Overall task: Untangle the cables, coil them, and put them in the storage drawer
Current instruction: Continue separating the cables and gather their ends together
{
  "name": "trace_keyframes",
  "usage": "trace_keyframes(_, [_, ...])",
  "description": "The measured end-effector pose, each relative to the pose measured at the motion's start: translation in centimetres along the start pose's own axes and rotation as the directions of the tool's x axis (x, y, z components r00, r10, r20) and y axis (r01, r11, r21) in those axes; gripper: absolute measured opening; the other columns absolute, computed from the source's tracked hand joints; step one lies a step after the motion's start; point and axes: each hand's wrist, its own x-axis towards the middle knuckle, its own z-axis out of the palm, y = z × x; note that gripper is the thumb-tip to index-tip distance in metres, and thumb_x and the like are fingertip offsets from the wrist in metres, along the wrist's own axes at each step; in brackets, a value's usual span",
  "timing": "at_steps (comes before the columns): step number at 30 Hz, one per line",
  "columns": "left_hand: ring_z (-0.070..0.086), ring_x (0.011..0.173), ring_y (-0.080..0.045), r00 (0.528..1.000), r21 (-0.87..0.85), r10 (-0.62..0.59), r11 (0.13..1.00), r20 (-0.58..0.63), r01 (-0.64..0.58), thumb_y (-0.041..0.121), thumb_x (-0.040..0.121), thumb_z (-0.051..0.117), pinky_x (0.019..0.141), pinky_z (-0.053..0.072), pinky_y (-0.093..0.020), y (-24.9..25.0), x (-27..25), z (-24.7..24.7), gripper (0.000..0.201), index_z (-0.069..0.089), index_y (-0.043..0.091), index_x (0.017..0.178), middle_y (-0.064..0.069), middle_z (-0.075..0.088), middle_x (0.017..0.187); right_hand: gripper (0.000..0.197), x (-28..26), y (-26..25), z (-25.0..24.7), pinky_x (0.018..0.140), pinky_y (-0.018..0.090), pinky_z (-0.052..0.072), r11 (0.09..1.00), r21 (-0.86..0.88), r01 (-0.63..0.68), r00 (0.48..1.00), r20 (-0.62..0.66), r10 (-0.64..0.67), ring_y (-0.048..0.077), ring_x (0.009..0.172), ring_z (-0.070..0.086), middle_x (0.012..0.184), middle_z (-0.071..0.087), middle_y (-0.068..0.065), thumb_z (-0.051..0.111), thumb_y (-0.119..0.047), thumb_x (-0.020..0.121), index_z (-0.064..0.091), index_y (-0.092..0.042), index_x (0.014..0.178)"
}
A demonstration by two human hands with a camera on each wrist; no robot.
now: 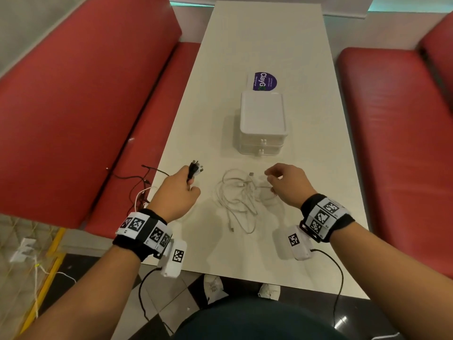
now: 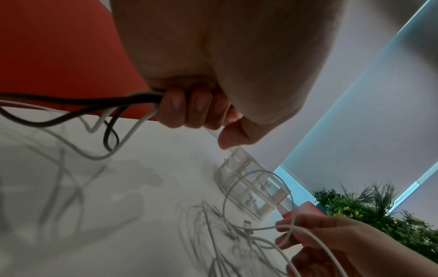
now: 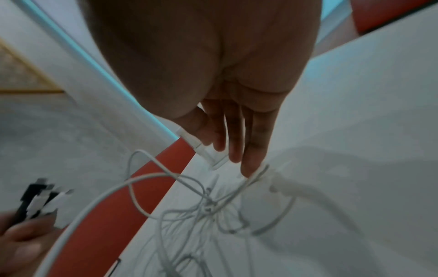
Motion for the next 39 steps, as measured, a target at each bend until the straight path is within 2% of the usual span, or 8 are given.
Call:
trace_keyframes(5, [0.058,0.069,-0.017,0.987,0.117,0.056,0.990,0.153,-0.074,0.015,0.086,0.059,0.064,0.046,-0.030,-0.4,0.0,1.4,0.012,0.046,0.016,0.087,0.002,0.058,0.078,0.018,-3.1,-1.8,0.6,0.066,0.016,0.040,0.919,0.021,0.395,0.914,-0.116,-0.390,0.006,0.071,0.055,0.077,0.063,-0.007,0.058,0.000,0.076,0.066,-0.016,0.077])
trace_keyframes(9, [0.061,0.071,-0.017,0.975,0.172,0.126,0.972,0.183,-0.157,0.025,0.082,0.066,0.070,0.052,-0.036,0.0,-0.5,3.4,0.026,0.041,0.025,0.074,0.004,0.063,0.075,0.022,-5.4,-3.5,1.4,0.060,0.019,0.045,0.811,0.130,0.570,0.797,0.152,-0.585,0.009,0.061,0.054,0.071,0.066,-0.003,0.060,0.006,0.070,0.071,-0.013,0.072])
trace_keyframes(16, [0.054,0.070,-0.020,0.989,0.157,0.098,0.981,0.113,-0.115,0.026,0.092,0.054,0.062,0.041,-0.033,-0.1,-0.7,3.9,0.012,0.046,0.018,0.091,0.011,0.049,0.072,0.013,-2.8,-1.3,5.6,0.074,0.035,0.048,0.733,-0.472,0.490,0.855,0.423,-0.299,0.028,0.085,0.060,0.097,0.059,0.007,0.063,-0.018,0.089,0.069,-0.007,0.094])
trace_keyframes(21, [0.047,0.059,-0.024,0.986,-0.036,0.128,0.991,0.108,-0.125,0.021,0.097,0.044,0.057,0.038,-0.039,0.2,-1.3,2.6,0.012,0.043,0.012,0.089,-0.006,0.054,0.068,0.020,-2.7,-1.5,5.5,0.064,0.033,0.036,0.735,-0.498,0.460,0.878,0.379,-0.293,0.029,0.073,0.053,0.082,0.061,0.010,0.055,-0.015,0.094,0.064,-0.006,0.078])
trace_keyframes(27, [0.051,0.065,-0.013,0.977,-0.111,0.213,0.972,0.029,-0.208,0.030,0.106,0.037,0.062,0.040,-0.032,1.9,-1.5,1.2,0.024,0.053,0.011,0.108,0.001,0.062,0.085,0.025,-2.8,-4.0,3.2,0.067,0.032,0.039,0.670,-0.542,0.507,0.860,0.267,-0.435,0.028,0.089,0.055,0.103,0.053,0.009,0.050,-0.007,0.099,0.065,-0.007,0.118])
trace_keyframes(31, [0.059,0.076,-0.017,0.971,-0.223,0.240,0.947,0.020,-0.229,0.031,0.105,0.039,0.072,0.048,-0.034,2.7,-1.1,0.9,0.020,0.053,0.018,0.103,0.007,0.062,0.086,0.045,-4.5,-5.9,2.5,0.082,0.038,0.049,0.548,-0.556,0.624,0.781,0.470,-0.412,0.028,0.100,0.050,0.111,0.050,0.009,0.045,0.002,0.087,0.064,-0.010,0.127])
trace_keyframes(34, [0.057,0.066,-0.012,0.970,-0.247,0.232,0.946,0.069,-0.209,0.025,0.104,0.044,0.065,0.046,-0.029,3.4,-0.9,1.6,0.018,0.057,0.020,0.093,0.004,0.063,0.071,0.040,-5.3,-7.1,2.6,0.083,0.022,0.046,0.608,-0.327,0.723,0.667,0.557,-0.494,0.019,0.098,0.059,0.106,0.065,0.002,0.055,0.003,0.090,0.073,-0.017,0.120])
trace_keyframes(39, [0.069,0.077,-0.027,0.981,-0.322,0.161,0.939,0.109,-0.118,0.019,0.103,0.047,0.071,0.056,-0.037,3.4,-0.6,2.3,0.016,0.060,0.011,0.096,-0.011,0.070,0.081,0.015,-4.8,-7.5,1.2,0.074,0.009,0.047,0.859,-0.018,0.511,0.831,0.266,-0.489,-0.004,0.075,0.065,0.084,0.075,-0.013,0.078,-0.011,0.084,0.075,-0.018,0.096])
